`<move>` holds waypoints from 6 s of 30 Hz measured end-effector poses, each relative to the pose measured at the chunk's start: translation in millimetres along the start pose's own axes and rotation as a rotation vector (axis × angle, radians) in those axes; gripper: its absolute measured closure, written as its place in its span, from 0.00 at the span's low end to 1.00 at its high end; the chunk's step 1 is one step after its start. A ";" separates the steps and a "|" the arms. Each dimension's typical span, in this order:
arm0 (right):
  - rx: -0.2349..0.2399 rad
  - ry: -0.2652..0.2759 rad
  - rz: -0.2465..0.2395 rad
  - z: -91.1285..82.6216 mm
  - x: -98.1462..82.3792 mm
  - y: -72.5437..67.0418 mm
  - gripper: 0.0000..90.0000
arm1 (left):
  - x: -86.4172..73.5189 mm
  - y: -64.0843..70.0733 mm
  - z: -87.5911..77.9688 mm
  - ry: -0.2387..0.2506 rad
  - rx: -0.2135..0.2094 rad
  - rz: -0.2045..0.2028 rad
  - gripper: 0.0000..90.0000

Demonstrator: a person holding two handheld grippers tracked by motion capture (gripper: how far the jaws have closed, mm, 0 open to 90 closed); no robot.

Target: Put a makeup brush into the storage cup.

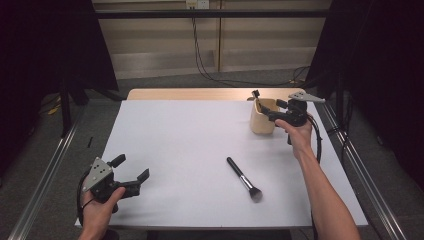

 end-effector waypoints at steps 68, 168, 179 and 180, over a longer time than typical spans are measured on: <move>0.005 -0.038 -0.026 -138.1 -87.6 -69.2 0.01 | 0.7 0.4 -11.5 0.012 0.016 0.018 0.04; 0.248 -0.264 -0.174 -57.0 -60.3 -151.0 0.01 | -1.6 3.2 -8.3 -0.004 0.000 0.024 0.04; 0.327 -0.519 -0.171 -56.7 -80.2 -154.5 0.05 | -1.9 1.7 -8.2 -0.007 0.005 0.026 0.04; 0.330 -0.542 -0.175 -56.8 -81.8 -155.5 0.05 | -2.0 1.6 -8.1 -0.008 0.003 0.027 0.04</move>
Point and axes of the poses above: each handheld gripper's, and its own axes: z roughly forward along the jaws, x roughly out of its top, y roughly to its right, the point moved 10 cm from there along z, roughly forward along the jaws, and after that the axes turned 3 degrees about -z, right-handed, at the moved point
